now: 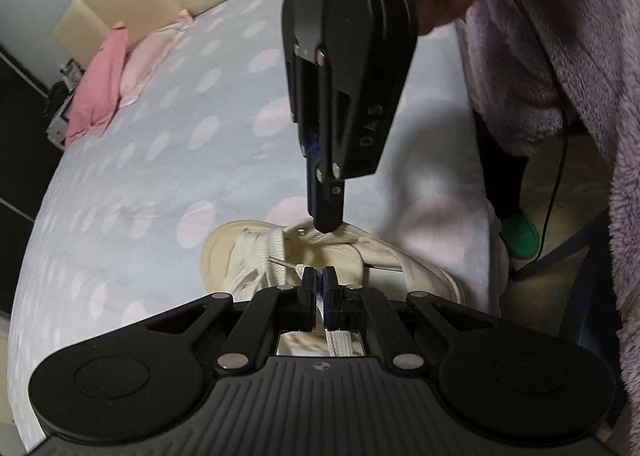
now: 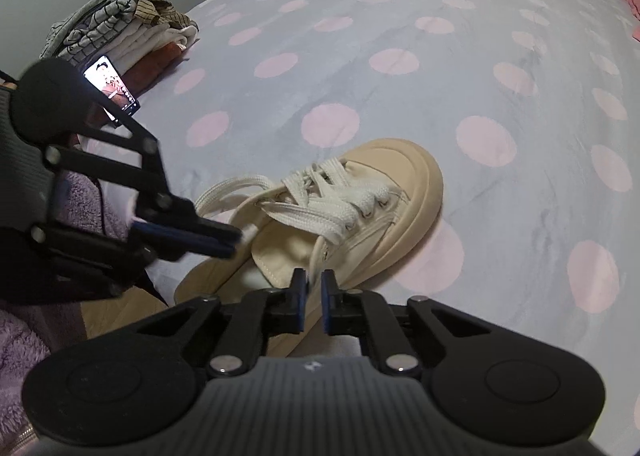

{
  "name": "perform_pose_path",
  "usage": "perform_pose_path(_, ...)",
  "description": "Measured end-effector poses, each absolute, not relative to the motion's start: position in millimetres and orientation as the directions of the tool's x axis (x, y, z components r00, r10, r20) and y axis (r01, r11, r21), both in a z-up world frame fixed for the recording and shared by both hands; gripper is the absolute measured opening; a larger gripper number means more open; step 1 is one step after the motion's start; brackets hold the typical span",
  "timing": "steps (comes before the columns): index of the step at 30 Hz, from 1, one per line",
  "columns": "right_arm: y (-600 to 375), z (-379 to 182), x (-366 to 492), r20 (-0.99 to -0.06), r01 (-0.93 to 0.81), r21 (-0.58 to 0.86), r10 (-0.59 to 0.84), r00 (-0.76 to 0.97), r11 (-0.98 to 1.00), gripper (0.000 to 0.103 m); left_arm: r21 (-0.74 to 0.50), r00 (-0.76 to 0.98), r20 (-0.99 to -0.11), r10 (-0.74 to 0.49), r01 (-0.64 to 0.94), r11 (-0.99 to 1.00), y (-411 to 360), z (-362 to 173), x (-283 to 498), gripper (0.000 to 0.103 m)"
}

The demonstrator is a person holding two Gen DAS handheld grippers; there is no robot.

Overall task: Lace up shoes with both hands
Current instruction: 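Push the lace tip into an eyelet with the left gripper while the right gripper pinches it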

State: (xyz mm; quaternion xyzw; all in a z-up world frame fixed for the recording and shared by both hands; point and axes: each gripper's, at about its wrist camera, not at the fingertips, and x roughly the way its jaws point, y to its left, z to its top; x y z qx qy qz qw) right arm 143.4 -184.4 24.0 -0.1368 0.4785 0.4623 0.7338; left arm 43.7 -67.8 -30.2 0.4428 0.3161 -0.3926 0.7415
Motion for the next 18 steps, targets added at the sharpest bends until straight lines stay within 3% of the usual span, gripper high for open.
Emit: perform_pose_path(18,-189,17,158,-0.831,-0.786,0.29,0.551,0.075,0.545,0.008,0.311,0.375,-0.84,-0.392,0.925,0.217,-76,-40,60,0.001)
